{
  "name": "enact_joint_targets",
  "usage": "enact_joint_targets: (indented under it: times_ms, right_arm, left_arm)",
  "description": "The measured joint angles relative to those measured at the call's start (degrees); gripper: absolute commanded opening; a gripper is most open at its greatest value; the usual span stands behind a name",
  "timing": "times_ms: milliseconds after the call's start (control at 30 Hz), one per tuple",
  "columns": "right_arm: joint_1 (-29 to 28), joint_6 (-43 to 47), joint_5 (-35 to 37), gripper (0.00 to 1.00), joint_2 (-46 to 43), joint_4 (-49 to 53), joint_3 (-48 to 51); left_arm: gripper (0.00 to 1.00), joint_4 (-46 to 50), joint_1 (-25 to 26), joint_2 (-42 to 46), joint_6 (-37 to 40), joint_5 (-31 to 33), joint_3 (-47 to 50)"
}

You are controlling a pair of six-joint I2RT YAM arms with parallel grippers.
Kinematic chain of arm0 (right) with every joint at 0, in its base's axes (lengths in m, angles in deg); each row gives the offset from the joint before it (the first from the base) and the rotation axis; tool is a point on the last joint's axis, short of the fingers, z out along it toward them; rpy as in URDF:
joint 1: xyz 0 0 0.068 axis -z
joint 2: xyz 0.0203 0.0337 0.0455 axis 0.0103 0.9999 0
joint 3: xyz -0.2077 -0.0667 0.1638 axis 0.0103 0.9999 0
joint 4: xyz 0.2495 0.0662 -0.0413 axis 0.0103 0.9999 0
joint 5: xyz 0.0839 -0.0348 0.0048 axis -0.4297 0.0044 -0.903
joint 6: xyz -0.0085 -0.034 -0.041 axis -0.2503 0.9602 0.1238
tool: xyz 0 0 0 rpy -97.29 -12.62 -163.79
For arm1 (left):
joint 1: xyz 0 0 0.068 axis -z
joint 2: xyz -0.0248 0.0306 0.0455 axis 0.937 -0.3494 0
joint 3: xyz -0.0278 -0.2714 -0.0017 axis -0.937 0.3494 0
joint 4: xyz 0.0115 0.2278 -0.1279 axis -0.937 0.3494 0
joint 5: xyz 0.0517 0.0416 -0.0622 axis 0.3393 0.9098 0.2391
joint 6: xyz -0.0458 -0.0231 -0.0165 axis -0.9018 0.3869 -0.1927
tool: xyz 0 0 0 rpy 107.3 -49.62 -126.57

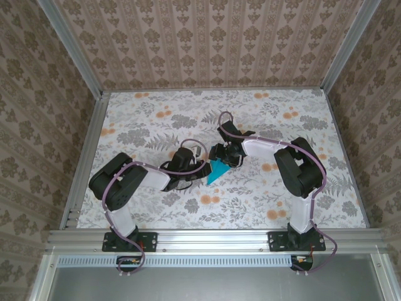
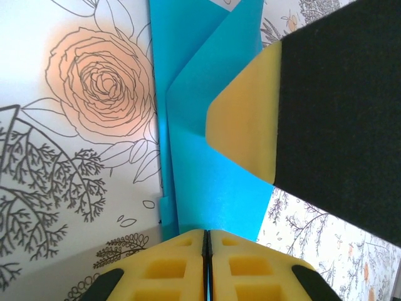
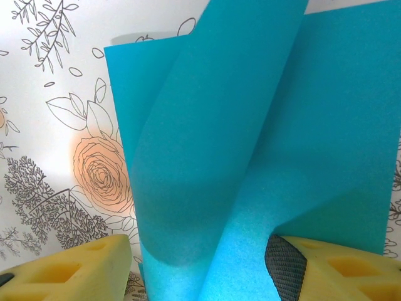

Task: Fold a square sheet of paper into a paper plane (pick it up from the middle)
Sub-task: Fourth fold the wing at the center of the table.

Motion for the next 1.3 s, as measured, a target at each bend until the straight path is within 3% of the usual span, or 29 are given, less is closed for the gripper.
enact_joint_targets:
  times_ms: [533,833,1100,1300]
  right_arm:
    - [0.09,0.92,0.68,0.52,0.0,0.87,0.0]
    - [0.11,1.81,0.98,0.51,0.68,2.16,-0.94]
    - [0.07,2.62,1.38,0.49,1.9,4.81,-2.89]
    - [-0.04,3.04,1.4,0.53,2.43,5.6,-3.72]
  left_arm:
    - [0.1,0.2,0.0,-0.15,0.0,0.02,-0.13]
    - [0.15,0.2,-0.35,0.35,-0.44,-0.02,-0.02]
    - [0.14,1.46,-1.84,8.26,-0.85,0.7,1.4]
    - [0.14,1.09,-1.84,7.37,-1.31,0.09,1.46]
